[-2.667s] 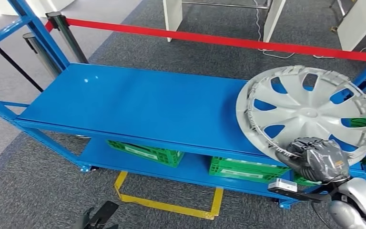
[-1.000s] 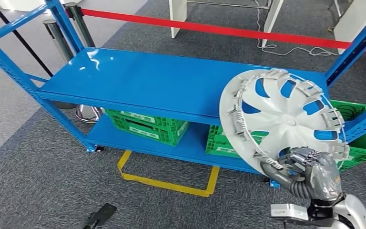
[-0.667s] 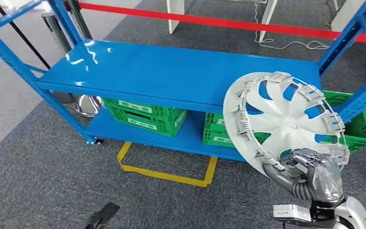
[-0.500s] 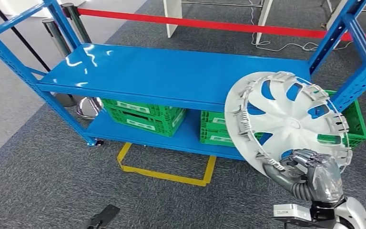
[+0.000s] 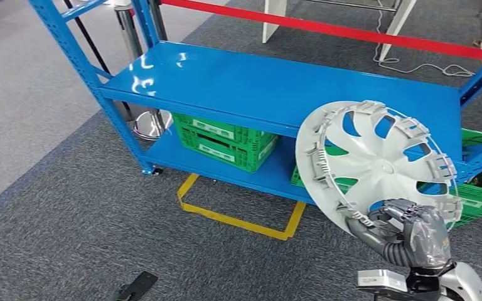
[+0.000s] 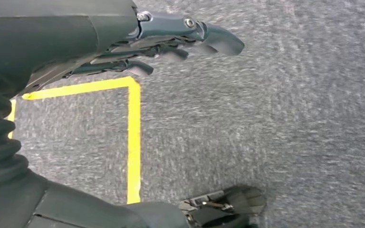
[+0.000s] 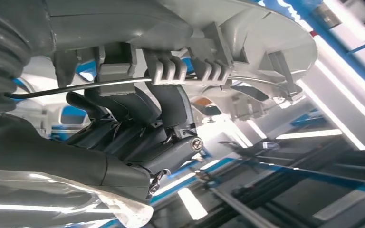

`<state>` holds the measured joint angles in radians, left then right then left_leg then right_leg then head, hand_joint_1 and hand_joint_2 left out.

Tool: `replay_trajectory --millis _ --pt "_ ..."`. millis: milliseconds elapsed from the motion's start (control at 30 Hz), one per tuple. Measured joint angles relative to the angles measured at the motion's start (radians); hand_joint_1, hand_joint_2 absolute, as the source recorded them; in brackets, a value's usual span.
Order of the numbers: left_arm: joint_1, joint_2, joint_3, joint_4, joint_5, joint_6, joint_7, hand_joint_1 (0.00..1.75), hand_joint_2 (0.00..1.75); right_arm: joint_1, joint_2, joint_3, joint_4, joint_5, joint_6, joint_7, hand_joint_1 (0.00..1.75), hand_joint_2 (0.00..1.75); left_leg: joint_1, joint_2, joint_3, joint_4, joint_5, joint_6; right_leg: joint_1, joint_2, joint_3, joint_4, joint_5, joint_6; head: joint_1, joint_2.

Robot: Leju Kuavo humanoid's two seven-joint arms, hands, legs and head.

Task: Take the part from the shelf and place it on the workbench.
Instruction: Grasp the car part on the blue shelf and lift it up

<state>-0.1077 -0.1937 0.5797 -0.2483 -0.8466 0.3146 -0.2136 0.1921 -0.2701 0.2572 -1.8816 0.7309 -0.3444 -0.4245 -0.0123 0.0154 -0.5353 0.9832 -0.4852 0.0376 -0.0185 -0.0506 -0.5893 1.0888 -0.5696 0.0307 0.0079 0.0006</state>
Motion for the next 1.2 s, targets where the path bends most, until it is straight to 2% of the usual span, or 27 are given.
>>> replay_trajectory --millis 33,67,100,133,167,200,267,300,333,400,433,467,533,600,633,667,700,767,833,900,933,1000,1067,1100,1133,1167,1200 --pt "0.000 -0.002 0.000 0.000 0.000 0.000 0.000 0.00 1.75 0.001 0.000 0.000 0.001 0.000 0.001 0.001 1.75 1.75 -0.001 -0.010 -0.006 0.000 0.004 0.004 0.000 0.026 -0.026 0.062 -0.035 0.001 0.001 0.000" --pt "0.001 -0.003 0.000 0.000 0.000 0.001 0.000 0.00 1.75 0.003 0.000 0.000 0.002 0.000 0.003 0.001 1.75 1.75 -0.002 -0.020 -0.012 0.001 0.008 0.007 0.000 0.040 -0.055 0.129 -0.065 0.001 0.002 0.000" --pt "0.003 -0.004 0.000 0.001 0.001 0.001 -0.001 0.00 1.75 0.004 0.000 0.000 0.003 0.000 0.005 0.002 1.75 1.75 -0.004 -0.031 -0.017 0.002 0.011 0.007 0.001 0.047 -0.076 0.180 -0.083 0.002 0.002 0.000" --pt "0.006 -0.005 0.000 0.001 0.001 0.001 -0.002 0.00 1.75 0.006 0.000 0.001 0.005 0.000 0.007 0.003 1.75 1.75 -0.005 -0.043 -0.021 0.003 0.014 0.007 0.002 0.049 -0.082 0.200 -0.082 0.002 0.002 0.000" --pt "0.010 -0.006 0.000 0.002 0.002 0.002 -0.004 0.00 1.75 0.008 0.000 0.001 0.006 0.000 0.008 0.004 1.75 1.75 -0.005 -0.055 -0.023 0.005 0.017 0.007 0.002 0.051 -0.068 0.179 -0.062 0.001 0.002 0.000" --pt "0.015 -0.008 0.000 0.002 0.003 0.004 -0.004 0.00 1.75 0.010 0.000 0.001 0.007 0.000 0.009 0.005 1.75 1.75 -0.006 -0.067 -0.025 0.008 0.018 0.006 0.002 0.057 -0.037 0.124 -0.027 -0.002 0.002 0.000" --pt "0.020 -0.011 0.000 0.004 0.004 0.009 -0.006 0.00 1.75 0.012 0.000 0.001 0.008 0.000 0.010 0.007 1.75 1.75 -0.006 -0.090 -0.031 0.017 0.019 0.003 0.000 0.098 0.033 -0.007 0.029 -0.007 0.002 0.000" --pt "0.022 -0.012 0.001 0.006 0.004 0.013 -0.008 0.00 1.75 0.013 0.000 0.002 0.009 0.000 0.010 0.008 1.75 1.75 -0.006 -0.100 -0.039 0.023 0.021 -0.001 -0.001 0.115 0.055 -0.050 0.038 -0.008 0.002 0.000" --pt "0.024 -0.013 0.002 0.007 0.006 0.016 -0.011 0.00 1.75 0.013 0.000 0.002 0.010 0.000 0.010 0.008 1.75 1.75 -0.005 -0.109 -0.048 0.028 0.024 -0.006 -0.001 0.125 0.063 -0.069 0.036 -0.009 0.001 0.000" --pt "0.032 -0.013 0.004 0.009 0.009 0.021 -0.017 0.00 1.75 0.013 0.000 0.004 0.014 -0.001 0.009 0.009 1.75 1.75 -0.004 -0.127 -0.064 0.033 0.030 -0.019 -0.002 0.110 0.063 -0.077 0.033 -0.010 0.001 0.000" --pt "0.036 -0.013 0.005 0.010 0.011 0.023 -0.019 0.00 1.75 0.012 0.000 0.005 0.016 -0.001 0.009 0.009 1.75 1.75 -0.006 -0.119 -0.069 0.039 0.026 -0.024 -0.004 0.098 0.064 -0.078 0.035 -0.014 0.000 0.000" --pt "0.039 -0.013 0.006 0.010 0.012 0.024 -0.021 0.00 1.75 0.012 0.000 0.006 0.017 -0.003 0.009 0.009 1.75 1.75 -0.007 -0.100 -0.078 0.058 0.012 -0.030 -0.006 0.085 0.065 -0.081 0.037 -0.018 -0.002 0.000" --pt "0.041 -0.013 0.007 0.011 0.013 0.027 -0.026 0.00 1.75 0.013 0.000 0.007 0.021 -0.010 0.009 0.008 1.75 1.75 -0.005 -0.049 -0.121 0.155 -0.044 -0.043 -0.007 0.055 0.067 -0.083 0.040 -0.024 -0.007 0.000" --pt "0.042 -0.013 0.008 0.012 0.014 0.033 -0.036 0.00 1.75 0.012 0.000 0.007 0.027 -0.017 0.008 0.002 1.75 1.75 0.004 -0.029 -0.177 0.284 -0.096 -0.053 -0.006 0.025 0.067 -0.083 0.039 -0.025 -0.008 0.000" --pt "0.044 -0.013 0.009 0.012 0.014 0.037 -0.040 0.00 1.75 0.011 0.001 0.008 0.031 -0.019 0.007 -0.002 1.75 1.75 0.009 -0.026 -0.190 0.317 -0.102 -0.056 -0.005 0.011 0.067 -0.083 0.039 -0.026 -0.008 0.000" --pt "0.046 -0.013 0.011 0.012 0.014 0.041 -0.041 0.00 1.75 0.009 0.002 0.009 0.034 -0.019 0.006 -0.006 1.75 1.75 0.012 -0.023 -0.184 0.309 -0.087 -0.058 -0.005 -0.001 0.067 -0.083 0.039 -0.025 -0.008 0.000" --pt "0.048 -0.012 0.012 0.012 0.014 0.046 -0.041 0.00 1.75 0.006 0.005 0.012 0.037 -0.019 0.004 -0.011 1.75 1.75 0.015 -0.017 -0.159 0.262 -0.057 -0.059 -0.005 -0.013 0.068 -0.083 0.038 -0.025 -0.008 0.000" --pt "0.047 -0.010 0.014 0.013 0.014 0.056 -0.039 0.00 1.75 -0.002 0.011 0.017 0.042 -0.018 -0.002 -0.021 1.75 1.75 0.011 0.019 -0.088 0.121 0.004 -0.055 -0.003 -0.033 0.070 -0.082 0.035 -0.021 -0.008 0.000" --pt "0.042 -0.008 0.015 0.013 0.014 0.062 -0.040 0.00 1.75 -0.012 0.018 0.021 0.047 -0.018 -0.009 -0.031 1.75 1.75 0.002 0.049 -0.053 0.041 0.024 -0.045 0.001 -0.052 0.069 -0.081 0.033 -0.013 -0.007 0.000" --pt "0.039 -0.006 0.017 0.013 0.015 0.065 -0.048 0.00 1.75 -0.029 0.024 0.025 0.054 -0.021 -0.013 -0.042 1.75 1.75 -0.005 0.037 -0.057 0.032 0.024 -0.034 0.001 -0.072 0.070 -0.084 0.034 -0.001 -0.007 0.000" --pt "0.038 -0.006 0.019 0.013 0.018 0.066 -0.053 0.00 1.75 -0.040 0.026 0.027 0.056 -0.023 -0.014 -0.046 1.75 1.75 -0.004 0.027 -0.058 0.027 0.028 -0.027 -0.001 -0.070 0.069 -0.082 0.029 0.004 -0.007 0.000" --pt "0.031 -0.005 0.025 0.013 0.026 0.066 -0.061 0.00 1.75 -0.059 0.030 0.031 0.062 -0.031 -0.014 -0.054 1.75 1.75 -0.001 0.005 -0.057 0.018 0.036 -0.011 -0.006 -0.024 0.047 -0.034 -0.006 0.009 -0.005 0.000" --pt "0.021 -0.006 0.031 0.013 0.035 0.066 -0.059 0.00 1.75 -0.074 0.032 0.033 0.071 -0.040 -0.012 -0.061 1.75 1.75 -0.001 -0.019 -0.059 0.016 0.041 -0.002 -0.006 0.032 -0.013 0.090 -0.068 0.007 0.000 0.000" --pt "0.018 -0.007 0.034 0.013 0.038 0.068 -0.055 0.00 1.75 -0.080 0.033 0.035 0.076 -0.042 -0.010 -0.064 1.75 1.75 -0.002 -0.031 -0.061 0.016 0.043 0.001 -0.004 0.043 -0.047 0.157 -0.091 0.006 0.001 0.000" --pt "0.018 -0.008 0.037 0.013 0.038 0.069 -0.051 0.00 1.75 -0.085 0.033 0.036 0.081 -0.043 -0.009 -0.066 1.75 1.75 -0.002 -0.044 -0.062 0.017 0.044 0.002 -0.003 0.048 -0.070 0.198 -0.097 0.005 0.001 0.000" --pt "0.019 -0.008 0.040 0.013 0.037 0.072 -0.045 0.00 1.75 -0.089 0.033 0.038 0.086 -0.043 -0.009 -0.067 1.75 1.75 -0.003 -0.058 -0.062 0.018 0.045 0.002 -0.002 0.050 -0.077 0.203 -0.083 0.004 0.001 0.000" --pt "0.020 -0.008 0.041 0.013 0.038 0.074 -0.039 0.00 1.75 -0.093 0.034 0.040 0.089 -0.044 -0.008 -0.068 1.75 1.75 -0.003 -0.072 -0.062 0.020 0.045 0.001 -0.002 0.053 -0.064 0.168 -0.050 0.002 0.001 0.000"
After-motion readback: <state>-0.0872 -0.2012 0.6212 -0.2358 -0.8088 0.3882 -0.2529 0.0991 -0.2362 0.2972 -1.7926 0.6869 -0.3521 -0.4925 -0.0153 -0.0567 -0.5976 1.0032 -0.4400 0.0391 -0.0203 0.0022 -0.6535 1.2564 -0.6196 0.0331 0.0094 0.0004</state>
